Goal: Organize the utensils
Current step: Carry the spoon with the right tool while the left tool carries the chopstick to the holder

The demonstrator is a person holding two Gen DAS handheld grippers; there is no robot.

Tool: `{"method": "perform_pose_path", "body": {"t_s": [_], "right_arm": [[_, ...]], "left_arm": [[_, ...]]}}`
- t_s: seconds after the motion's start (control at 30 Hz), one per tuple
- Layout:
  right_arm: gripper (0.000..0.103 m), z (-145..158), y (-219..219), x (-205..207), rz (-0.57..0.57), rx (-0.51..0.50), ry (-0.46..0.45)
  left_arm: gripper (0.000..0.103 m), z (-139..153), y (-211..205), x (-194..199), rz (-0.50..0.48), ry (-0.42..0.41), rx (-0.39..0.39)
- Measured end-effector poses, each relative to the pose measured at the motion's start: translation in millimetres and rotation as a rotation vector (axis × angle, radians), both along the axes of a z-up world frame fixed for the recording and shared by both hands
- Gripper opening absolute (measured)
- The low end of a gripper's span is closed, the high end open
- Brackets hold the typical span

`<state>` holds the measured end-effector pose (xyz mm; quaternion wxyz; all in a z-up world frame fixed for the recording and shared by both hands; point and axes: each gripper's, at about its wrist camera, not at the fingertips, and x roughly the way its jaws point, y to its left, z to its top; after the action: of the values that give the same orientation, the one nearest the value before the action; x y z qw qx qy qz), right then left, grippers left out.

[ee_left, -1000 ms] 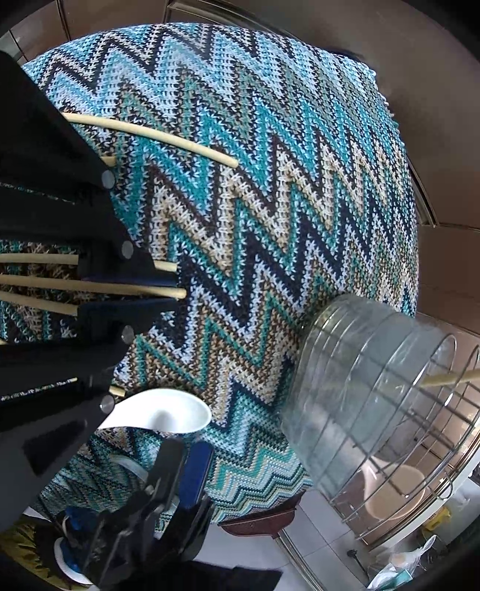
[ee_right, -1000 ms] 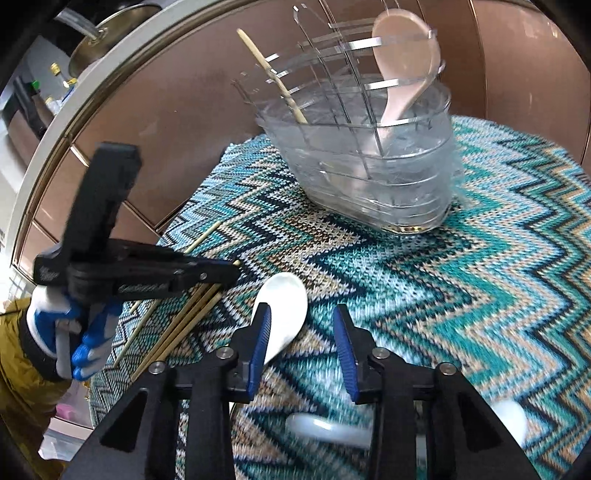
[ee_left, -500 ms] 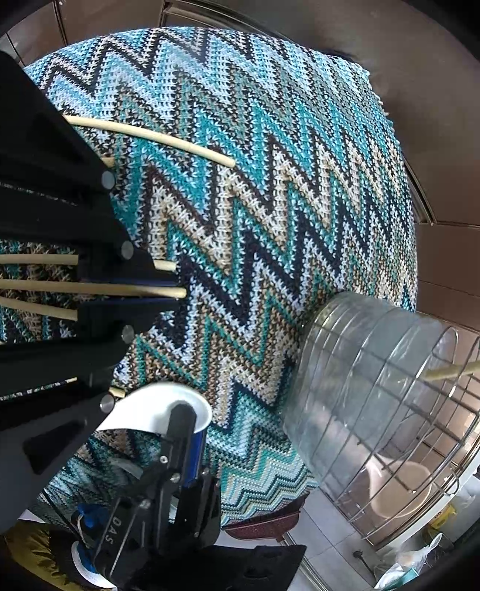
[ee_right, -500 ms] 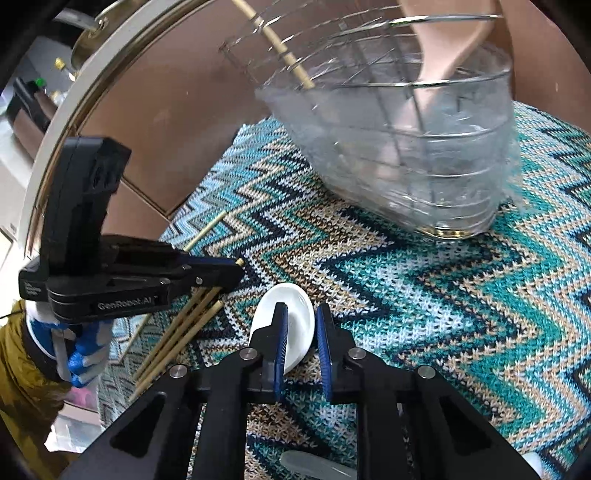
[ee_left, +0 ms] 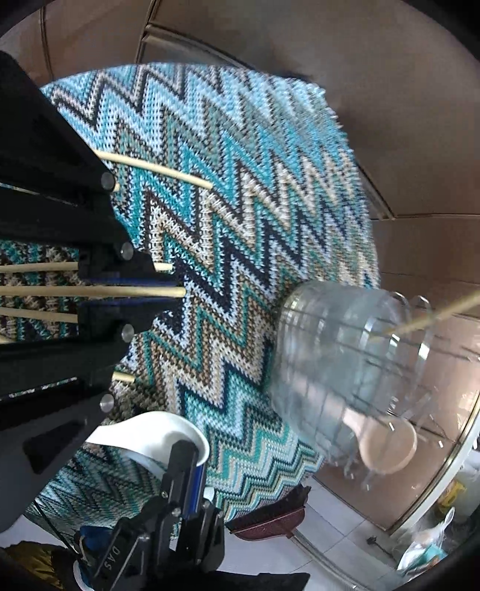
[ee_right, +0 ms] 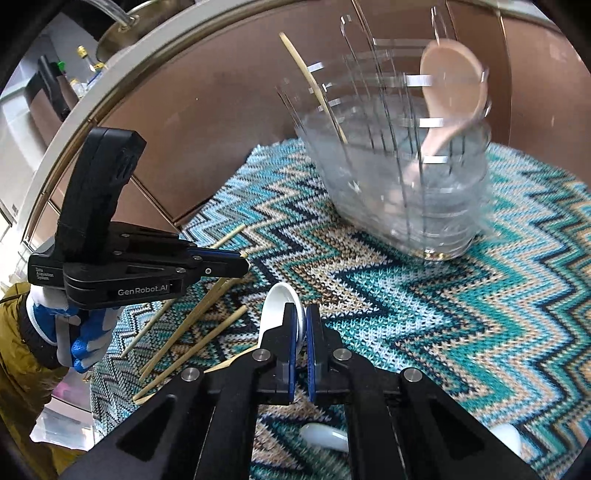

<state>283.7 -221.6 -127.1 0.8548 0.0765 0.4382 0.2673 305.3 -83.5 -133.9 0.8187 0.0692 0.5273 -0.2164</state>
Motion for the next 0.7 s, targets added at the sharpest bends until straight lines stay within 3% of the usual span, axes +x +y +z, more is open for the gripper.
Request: {"method": "perform_pose_path", "body": {"t_s": [0.43,0.7], "right_arm": [[0.005,50,-1,-60,-0.053,-0.022,-0.116],[0.005,82,-5,-104,-0.092,-0.042,-0.193]], "left_arm": [[0.005,65,17,-50,0.006,-0.146,-0.056],[0.005,113,29,-99,0.033,-0.287,-0.102]]}}
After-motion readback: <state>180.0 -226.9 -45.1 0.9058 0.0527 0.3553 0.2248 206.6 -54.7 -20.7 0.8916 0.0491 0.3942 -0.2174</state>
